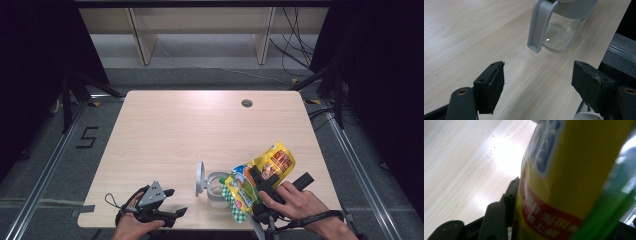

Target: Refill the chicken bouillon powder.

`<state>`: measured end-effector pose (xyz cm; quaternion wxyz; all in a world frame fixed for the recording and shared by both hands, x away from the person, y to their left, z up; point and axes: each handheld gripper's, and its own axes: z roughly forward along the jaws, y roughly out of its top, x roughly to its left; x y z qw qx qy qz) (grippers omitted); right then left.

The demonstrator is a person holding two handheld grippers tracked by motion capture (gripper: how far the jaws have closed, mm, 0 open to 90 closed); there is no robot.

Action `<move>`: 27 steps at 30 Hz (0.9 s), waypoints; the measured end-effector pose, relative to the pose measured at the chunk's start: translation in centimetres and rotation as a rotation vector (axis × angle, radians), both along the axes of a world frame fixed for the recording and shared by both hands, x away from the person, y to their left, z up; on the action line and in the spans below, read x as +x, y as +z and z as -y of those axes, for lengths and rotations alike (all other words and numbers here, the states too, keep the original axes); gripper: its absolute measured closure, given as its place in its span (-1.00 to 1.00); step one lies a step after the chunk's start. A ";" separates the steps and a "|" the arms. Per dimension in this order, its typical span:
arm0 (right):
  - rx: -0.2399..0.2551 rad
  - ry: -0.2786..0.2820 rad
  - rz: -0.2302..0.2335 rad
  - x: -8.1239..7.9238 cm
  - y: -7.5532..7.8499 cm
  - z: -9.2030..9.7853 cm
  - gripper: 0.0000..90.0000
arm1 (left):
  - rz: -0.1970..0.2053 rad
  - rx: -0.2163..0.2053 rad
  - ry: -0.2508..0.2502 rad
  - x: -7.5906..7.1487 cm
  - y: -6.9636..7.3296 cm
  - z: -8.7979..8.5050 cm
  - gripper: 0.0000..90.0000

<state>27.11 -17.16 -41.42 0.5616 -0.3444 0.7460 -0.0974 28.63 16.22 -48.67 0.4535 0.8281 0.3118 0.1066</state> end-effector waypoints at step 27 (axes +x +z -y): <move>-0.173 0.069 0.011 1.1 1.2 -0.1 0.25 | -0.009 0.001 0.004 0.1 -0.1 0.0 -0.43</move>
